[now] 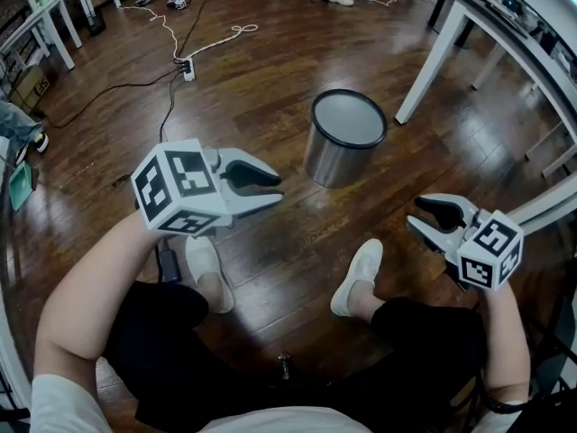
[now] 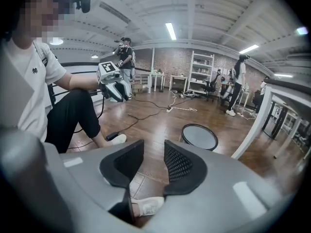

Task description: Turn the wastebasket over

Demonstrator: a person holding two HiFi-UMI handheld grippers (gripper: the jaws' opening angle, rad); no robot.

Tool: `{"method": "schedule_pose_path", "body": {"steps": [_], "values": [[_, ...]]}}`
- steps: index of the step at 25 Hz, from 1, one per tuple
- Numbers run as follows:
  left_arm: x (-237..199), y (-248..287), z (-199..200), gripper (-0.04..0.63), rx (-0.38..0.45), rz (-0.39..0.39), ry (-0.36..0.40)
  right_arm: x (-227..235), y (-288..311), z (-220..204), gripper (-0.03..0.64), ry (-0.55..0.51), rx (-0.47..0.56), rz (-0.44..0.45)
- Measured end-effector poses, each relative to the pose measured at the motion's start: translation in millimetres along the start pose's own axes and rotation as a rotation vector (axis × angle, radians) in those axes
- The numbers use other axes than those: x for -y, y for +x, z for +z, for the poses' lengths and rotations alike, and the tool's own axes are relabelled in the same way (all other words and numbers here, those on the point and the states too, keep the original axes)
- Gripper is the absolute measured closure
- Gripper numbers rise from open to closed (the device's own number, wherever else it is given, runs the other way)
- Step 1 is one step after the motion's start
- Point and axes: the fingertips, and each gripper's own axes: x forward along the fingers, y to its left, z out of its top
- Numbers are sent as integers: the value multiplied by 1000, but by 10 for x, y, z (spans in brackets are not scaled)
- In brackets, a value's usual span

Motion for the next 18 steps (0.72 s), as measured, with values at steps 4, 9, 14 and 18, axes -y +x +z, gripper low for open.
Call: {"method": "schedule_pose_path", "body": {"steps": [4, 9, 14, 18], "values": [[-58, -1, 24, 519, 1, 9, -2, 16, -13, 10, 483, -4, 2, -5], [-11, -15, 7, 519, -2, 1, 2, -43, -32, 22, 483, -1, 4, -12], [43, 3, -6, 518, -14, -6, 6, -71, -56, 3, 485, -3, 1, -9], [9, 9, -6, 518, -18, -3, 7, -53, -51, 30, 486, -10, 1, -12]]}}
